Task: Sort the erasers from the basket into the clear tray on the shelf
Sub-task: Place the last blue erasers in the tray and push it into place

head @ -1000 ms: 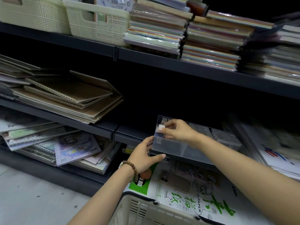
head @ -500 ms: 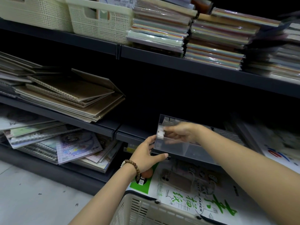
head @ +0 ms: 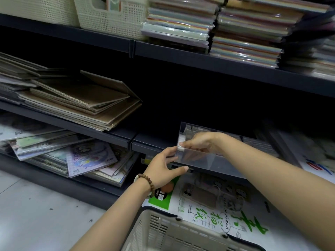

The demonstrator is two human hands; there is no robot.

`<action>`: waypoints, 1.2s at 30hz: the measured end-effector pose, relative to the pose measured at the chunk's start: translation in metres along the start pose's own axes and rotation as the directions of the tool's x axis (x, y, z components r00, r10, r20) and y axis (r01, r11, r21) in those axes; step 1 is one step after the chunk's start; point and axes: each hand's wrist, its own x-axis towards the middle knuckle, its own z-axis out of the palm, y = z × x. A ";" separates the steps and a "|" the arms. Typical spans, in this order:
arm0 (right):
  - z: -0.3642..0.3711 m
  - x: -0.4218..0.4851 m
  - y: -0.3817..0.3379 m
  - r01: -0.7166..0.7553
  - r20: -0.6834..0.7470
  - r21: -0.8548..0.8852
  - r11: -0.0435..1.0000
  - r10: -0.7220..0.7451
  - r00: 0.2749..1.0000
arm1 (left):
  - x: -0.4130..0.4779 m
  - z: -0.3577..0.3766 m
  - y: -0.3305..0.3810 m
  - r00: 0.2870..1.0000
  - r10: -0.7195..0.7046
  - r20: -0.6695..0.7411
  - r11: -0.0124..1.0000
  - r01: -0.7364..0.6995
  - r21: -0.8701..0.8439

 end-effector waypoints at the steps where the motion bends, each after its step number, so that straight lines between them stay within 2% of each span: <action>1: 0.001 -0.002 0.001 0.014 -0.023 -0.014 1.000 -0.014 1.000 | 0.000 -0.001 0.000 1.000 0.007 -0.009 1.000 -0.007 -0.009; 3: 0.004 -0.010 0.005 0.049 -0.070 -0.053 0.997 -0.052 0.996 | -0.001 -0.002 0.002 1.000 0.006 -0.018 1.000 -0.007 -0.026; 5: 0.005 -0.021 0.011 0.143 -0.151 -0.084 0.986 -0.155 0.976 | -0.005 -0.003 0.003 1.000 -0.002 -0.007 1.000 0.002 0.005; 7: 0.003 -0.040 0.023 0.304 -0.245 -0.072 0.950 -0.313 0.918 | -0.013 -0.003 0.000 1.000 -0.011 0.012 0.992 0.009 0.128; 9: 0.002 -0.064 0.042 0.435 -0.346 -0.011 0.900 -0.412 0.843 | -0.027 -0.003 -0.010 0.999 -0.031 0.030 0.962 0.021 0.273; 11: 0.011 -0.084 0.073 0.475 -0.434 0.128 0.871 -0.382 0.816 | -0.045 0.001 -0.025 0.992 -0.089 0.088 0.926 0.049 0.375; 12: 0.021 -0.091 0.092 0.450 -0.443 0.247 0.858 -0.313 0.840 | -0.055 0.006 -0.035 0.982 -0.139 0.131 0.910 0.075 0.407; 13: 0.035 -0.093 0.113 0.390 -0.414 0.374 0.842 -0.225 0.882 | -0.065 0.012 -0.046 0.965 -0.195 0.174 0.898 0.105 0.428; 15: 0.072 -0.090 0.160 0.179 -0.262 0.534 0.826 -0.040 0.964 | -0.085 0.026 -0.072 0.916 -0.313 0.252 0.870 0.170 0.463; 17: 0.118 -0.085 0.209 -0.063 -0.080 0.536 0.842 0.124 0.989 | -0.105 0.044 -0.102 0.845 -0.435 0.311 0.821 0.230 0.523; 20: 0.187 -0.083 0.273 -0.288 0.092 0.445 0.848 0.276 0.957 | -0.133 0.069 -0.151 0.720 -0.593 0.359 0.738 0.309 0.600; 22: 0.227 -0.088 0.306 -0.418 0.210 0.455 0.787 0.361 0.909 | -0.151 0.087 -0.183 0.642 -0.664 0.382 0.695 0.342 0.633; 24: 0.259 -0.093 0.331 -0.497 0.287 0.422 0.758 0.408 0.867 | -0.167 0.102 -0.210 0.596 -0.707 0.382 0.654 0.344 0.674; 28: 0.305 -0.093 0.359 -0.509 0.403 0.232 0.829 0.395 0.826 | -0.183 0.129 -0.243 0.522 -0.766 0.375 0.615 0.423 0.666; 31: 0.330 -0.089 0.364 -0.474 0.446 0.175 0.863 0.360 0.820 | -0.189 0.148 -0.257 0.529 -0.765 0.369 0.634 0.515 0.577; 36: 0.360 -0.090 0.369 -0.385 0.455 -0.002 0.923 0.344 0.821 | -0.195 0.165 -0.274 0.562 -0.771 0.299 0.623 0.572 0.533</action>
